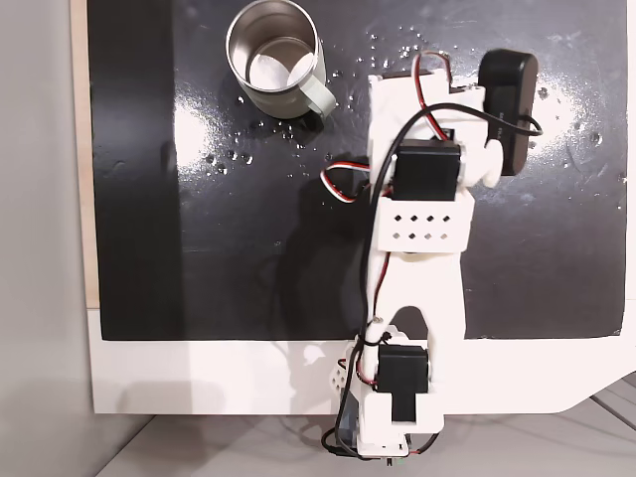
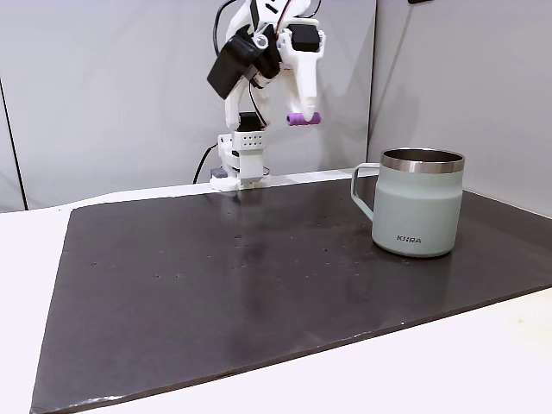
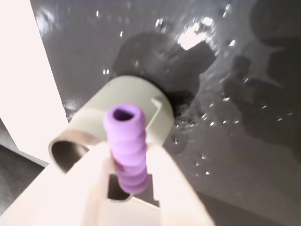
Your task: Grasp a pengrip and put it in the cup.
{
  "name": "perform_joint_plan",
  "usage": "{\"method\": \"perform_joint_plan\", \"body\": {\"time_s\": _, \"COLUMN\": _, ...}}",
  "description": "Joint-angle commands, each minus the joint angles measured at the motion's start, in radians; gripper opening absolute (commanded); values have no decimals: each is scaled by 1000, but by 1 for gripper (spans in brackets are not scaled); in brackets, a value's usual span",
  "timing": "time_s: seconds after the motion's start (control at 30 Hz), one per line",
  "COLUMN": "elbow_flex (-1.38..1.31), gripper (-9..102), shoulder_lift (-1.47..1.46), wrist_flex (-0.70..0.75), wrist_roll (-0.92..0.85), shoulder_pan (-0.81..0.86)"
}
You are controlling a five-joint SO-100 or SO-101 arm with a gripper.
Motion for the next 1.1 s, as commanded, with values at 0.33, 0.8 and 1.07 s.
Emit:
{"method": "perform_joint_plan", "body": {"time_s": 0.33, "elbow_flex": -698, "gripper": 0, "shoulder_lift": -423, "wrist_flex": 156, "wrist_roll": 130, "shoulder_pan": -201}}
{"method": "perform_joint_plan", "body": {"time_s": 0.8, "elbow_flex": -1238, "gripper": 0, "shoulder_lift": -808, "wrist_flex": 247, "wrist_roll": 196, "shoulder_pan": -270}}
{"method": "perform_joint_plan", "body": {"time_s": 1.07, "elbow_flex": -1356, "gripper": 0, "shoulder_lift": -896, "wrist_flex": 215, "wrist_roll": 201, "shoulder_pan": -285}}
